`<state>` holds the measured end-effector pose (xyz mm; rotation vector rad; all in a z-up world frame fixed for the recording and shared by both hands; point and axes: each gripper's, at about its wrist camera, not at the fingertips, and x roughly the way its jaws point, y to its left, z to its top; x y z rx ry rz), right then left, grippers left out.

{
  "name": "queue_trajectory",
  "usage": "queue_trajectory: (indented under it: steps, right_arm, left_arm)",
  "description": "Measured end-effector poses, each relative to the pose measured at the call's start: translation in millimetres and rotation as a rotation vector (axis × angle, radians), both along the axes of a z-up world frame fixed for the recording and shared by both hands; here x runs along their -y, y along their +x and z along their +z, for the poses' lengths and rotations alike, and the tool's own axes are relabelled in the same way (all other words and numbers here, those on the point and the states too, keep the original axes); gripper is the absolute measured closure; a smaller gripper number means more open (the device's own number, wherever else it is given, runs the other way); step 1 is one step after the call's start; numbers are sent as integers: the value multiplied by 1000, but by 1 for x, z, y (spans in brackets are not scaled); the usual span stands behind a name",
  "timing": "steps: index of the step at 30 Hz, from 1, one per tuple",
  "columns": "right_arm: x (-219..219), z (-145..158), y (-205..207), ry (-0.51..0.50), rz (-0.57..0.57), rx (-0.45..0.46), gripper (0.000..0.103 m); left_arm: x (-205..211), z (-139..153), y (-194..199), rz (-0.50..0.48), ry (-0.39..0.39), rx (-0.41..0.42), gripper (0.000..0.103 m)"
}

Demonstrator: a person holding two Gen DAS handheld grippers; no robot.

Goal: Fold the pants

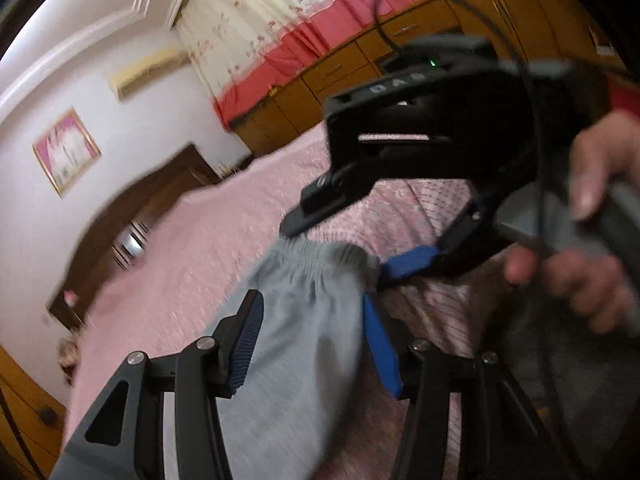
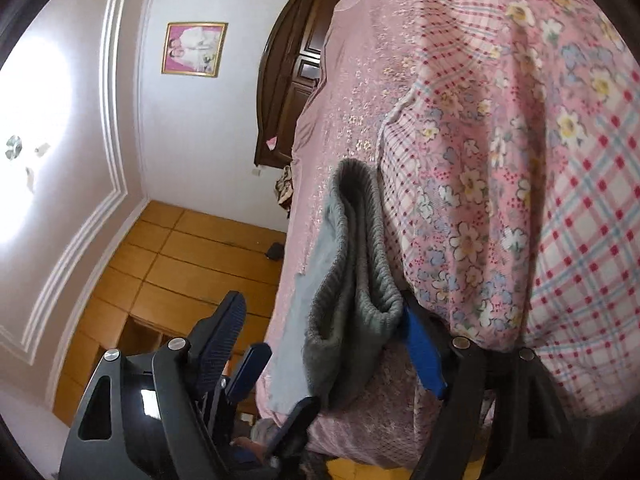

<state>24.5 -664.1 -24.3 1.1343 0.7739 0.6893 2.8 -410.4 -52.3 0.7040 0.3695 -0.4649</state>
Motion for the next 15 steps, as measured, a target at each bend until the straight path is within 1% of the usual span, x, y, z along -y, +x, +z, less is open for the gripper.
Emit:
queue_trajectory:
  steps: [2, 4, 7, 8, 10, 11, 12, 13, 14, 15]
  right_arm:
    - [-7, 5, 0, -47, 21, 12, 25]
    - [-17, 9, 1, -106, 53, 20, 25]
    - [-26, 14, 6, -170, 53, 23, 26]
    - [-27, 13, 7, -168, 50, 21, 27]
    - [-30, 10, 11, -165, 47, 21, 31]
    - [-32, 8, 10, -176, 47, 24, 37]
    - [-31, 8, 9, -190, 43, 20, 42]
    - [-33, 7, 10, -210, 38, 15, 46]
    - [-31, 7, 8, -223, 37, 11, 56]
    - [-30, 5, 8, -235, 27, -8, 71]
  left_arm:
    - [-14, 6, -1, 19, -40, -55, 48]
    - [-33, 13, 1, 58, -73, -111, 48]
    - [-62, 27, 9, 120, -107, -139, 47]
    - [-71, 34, 13, 144, -114, -140, 47]
    - [-94, 37, 13, 196, -130, -139, 47]
    - [-103, 41, 15, 211, -137, -142, 48]
    - [-118, 47, 28, 234, -149, -159, 47]
    - [-130, 50, 32, 261, -161, -197, 47]
    - [-142, 53, 35, 283, -182, -231, 47]
    - [-153, 56, 36, 299, -209, -249, 47]
